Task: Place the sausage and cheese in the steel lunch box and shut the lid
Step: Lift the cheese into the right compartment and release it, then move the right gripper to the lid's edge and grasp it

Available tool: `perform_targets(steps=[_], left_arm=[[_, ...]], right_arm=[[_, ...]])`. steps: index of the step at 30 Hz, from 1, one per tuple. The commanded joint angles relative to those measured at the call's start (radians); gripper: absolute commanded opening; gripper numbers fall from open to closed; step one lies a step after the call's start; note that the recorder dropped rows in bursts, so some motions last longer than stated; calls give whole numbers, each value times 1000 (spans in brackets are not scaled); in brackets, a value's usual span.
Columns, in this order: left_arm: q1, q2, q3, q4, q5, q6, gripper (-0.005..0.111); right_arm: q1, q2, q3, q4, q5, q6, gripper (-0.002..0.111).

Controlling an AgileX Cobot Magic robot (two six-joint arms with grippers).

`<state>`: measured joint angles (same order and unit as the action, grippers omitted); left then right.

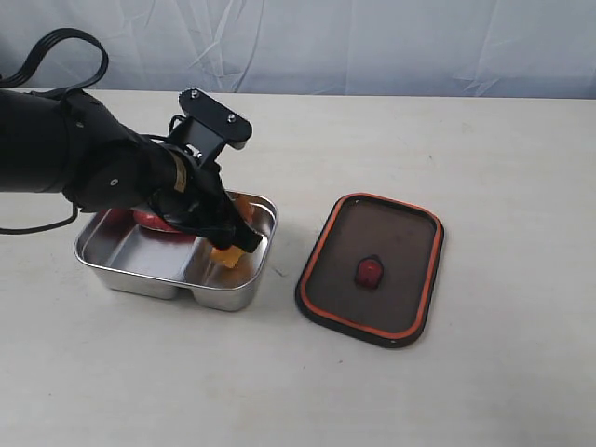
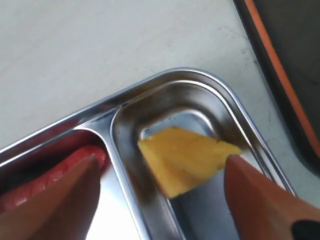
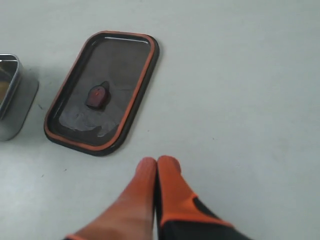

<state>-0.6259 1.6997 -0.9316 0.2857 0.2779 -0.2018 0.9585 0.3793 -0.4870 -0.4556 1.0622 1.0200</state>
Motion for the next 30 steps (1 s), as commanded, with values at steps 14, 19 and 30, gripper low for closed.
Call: perform_targets(steps=[14,19,30], left_arm=[[5,-131,-5,-71,113,-6,11],[5,-234,13,-123,143,-2,0],[5,-455,181,-154,165,0,0]], right_arm=[[-5,222,2,-290,-152,220,-1],[-5,446,2,-439,-194,326,-1],[-175,870,-236,-250,-431,132,-1]])
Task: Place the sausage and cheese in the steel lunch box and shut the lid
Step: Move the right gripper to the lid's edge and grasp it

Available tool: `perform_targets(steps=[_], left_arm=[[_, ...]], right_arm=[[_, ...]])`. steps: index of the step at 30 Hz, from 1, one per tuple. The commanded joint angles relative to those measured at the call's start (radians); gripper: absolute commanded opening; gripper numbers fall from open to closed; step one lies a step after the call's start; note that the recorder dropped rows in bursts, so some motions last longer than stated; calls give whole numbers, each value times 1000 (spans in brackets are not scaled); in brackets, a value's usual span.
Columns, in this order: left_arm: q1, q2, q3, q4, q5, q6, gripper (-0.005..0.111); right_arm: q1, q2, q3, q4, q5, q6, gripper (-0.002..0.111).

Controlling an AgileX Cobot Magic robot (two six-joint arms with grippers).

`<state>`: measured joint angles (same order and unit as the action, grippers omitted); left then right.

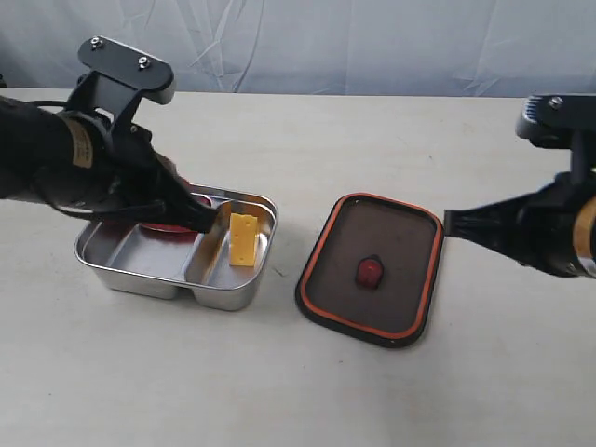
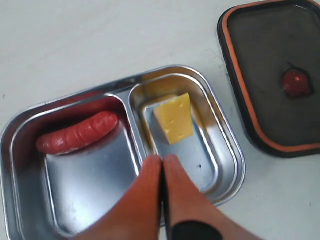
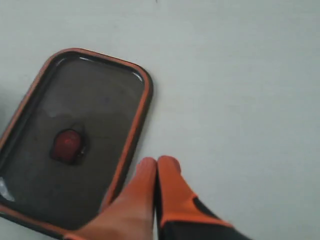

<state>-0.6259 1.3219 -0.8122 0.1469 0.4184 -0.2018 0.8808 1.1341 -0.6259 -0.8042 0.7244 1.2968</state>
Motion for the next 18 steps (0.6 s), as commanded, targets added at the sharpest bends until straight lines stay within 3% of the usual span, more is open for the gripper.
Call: perform_targets(steps=[1,6,9,14,18], left_arm=[[5,-96,79,-15,33,0,0],[5,-172,135,-29,55,0,0],[5,-196,147,-39,55,3,0],[5,-211,147,-43,53,3,0],[5,-211,147,-46,53,3,0]], right_arm=[[-131,148,-129,152,-101,-212,-1],[-284,308,-279,460,-70,-660,0],[-370,417,-374,612,39,-881,13],[-445,568,-477,713,130,-975,45],[-450,660,-517,825,93,-1020,48]])
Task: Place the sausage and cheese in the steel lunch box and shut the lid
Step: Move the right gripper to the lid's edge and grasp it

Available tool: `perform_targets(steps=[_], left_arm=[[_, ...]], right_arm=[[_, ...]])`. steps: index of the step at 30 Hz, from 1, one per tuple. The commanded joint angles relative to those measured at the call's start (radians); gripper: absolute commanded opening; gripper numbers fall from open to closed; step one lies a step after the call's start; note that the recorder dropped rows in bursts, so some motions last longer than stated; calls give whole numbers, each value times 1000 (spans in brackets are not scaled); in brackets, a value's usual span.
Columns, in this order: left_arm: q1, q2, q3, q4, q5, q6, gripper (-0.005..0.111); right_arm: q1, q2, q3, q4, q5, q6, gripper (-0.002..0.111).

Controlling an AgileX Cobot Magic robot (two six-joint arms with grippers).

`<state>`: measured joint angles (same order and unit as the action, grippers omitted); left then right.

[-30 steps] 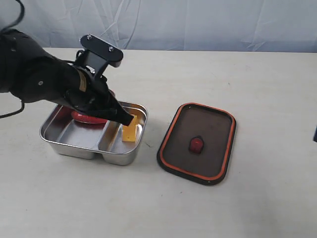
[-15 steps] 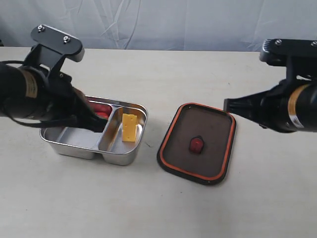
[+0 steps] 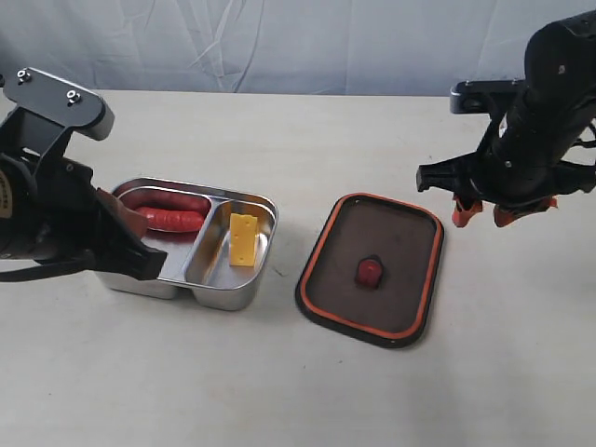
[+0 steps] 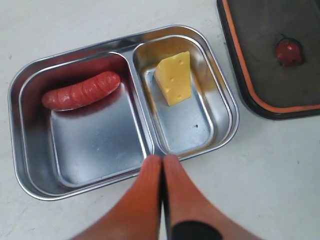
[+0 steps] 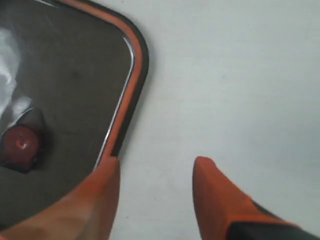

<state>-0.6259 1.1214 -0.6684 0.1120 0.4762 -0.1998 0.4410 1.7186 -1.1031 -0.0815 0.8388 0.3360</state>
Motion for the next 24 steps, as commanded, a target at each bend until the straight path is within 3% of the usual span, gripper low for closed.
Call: perform_targets(steps=[1,18,20,24], left_arm=[[5,-10,4,-11,-5,1,0],[5,-10,4,-9,-6,1,0],[5,-10,4,-9,-9,1,0],[5,-10,4,-9,-13,1,0]], right_arm=[[-10,97,-43,132,-41,-75,47],[-10,298,-47,198,-154,-75,47],[-10,298,-47,198,-154,-75,43],[-10,298,-47,198,-149,-73,16]])
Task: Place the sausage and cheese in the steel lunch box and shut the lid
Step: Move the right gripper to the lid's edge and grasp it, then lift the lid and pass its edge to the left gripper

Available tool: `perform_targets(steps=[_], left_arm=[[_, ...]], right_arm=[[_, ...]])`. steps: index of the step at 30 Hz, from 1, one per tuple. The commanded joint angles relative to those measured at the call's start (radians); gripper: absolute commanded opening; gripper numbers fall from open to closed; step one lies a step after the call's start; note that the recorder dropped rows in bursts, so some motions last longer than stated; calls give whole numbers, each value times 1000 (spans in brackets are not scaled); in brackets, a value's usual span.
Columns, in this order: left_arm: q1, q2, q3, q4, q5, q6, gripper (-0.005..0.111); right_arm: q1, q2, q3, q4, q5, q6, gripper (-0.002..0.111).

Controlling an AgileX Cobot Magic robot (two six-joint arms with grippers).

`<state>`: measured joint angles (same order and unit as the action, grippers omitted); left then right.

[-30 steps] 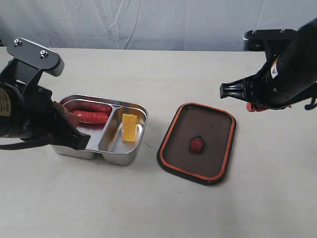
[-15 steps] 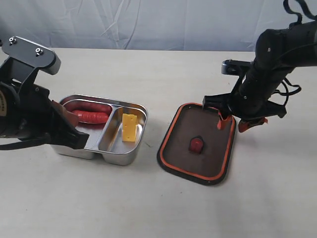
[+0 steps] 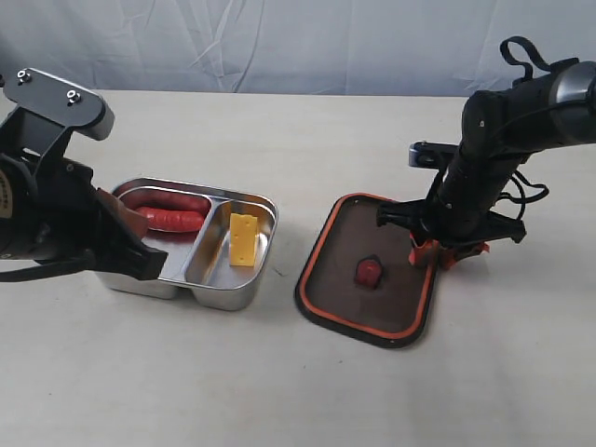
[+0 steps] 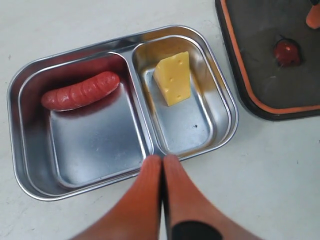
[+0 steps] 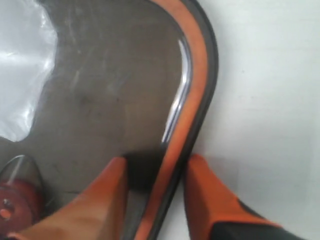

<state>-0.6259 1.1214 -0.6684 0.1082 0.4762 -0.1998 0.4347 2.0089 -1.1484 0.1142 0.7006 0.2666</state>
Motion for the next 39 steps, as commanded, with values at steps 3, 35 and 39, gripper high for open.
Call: perform_targets(steps=[3,35,39], left_arm=[[5,-10,4,-5,-13,1,0],[5,-10,-84,-929,-113,495,60],[5,-10,-84,-1055,-113,601,60]], right_arm=[[-4,7,-2,1,6,-1,-1],[-4,-466,-2,262,62,-365,-1],[-4,-467,-2,357,82,-438,-1]])
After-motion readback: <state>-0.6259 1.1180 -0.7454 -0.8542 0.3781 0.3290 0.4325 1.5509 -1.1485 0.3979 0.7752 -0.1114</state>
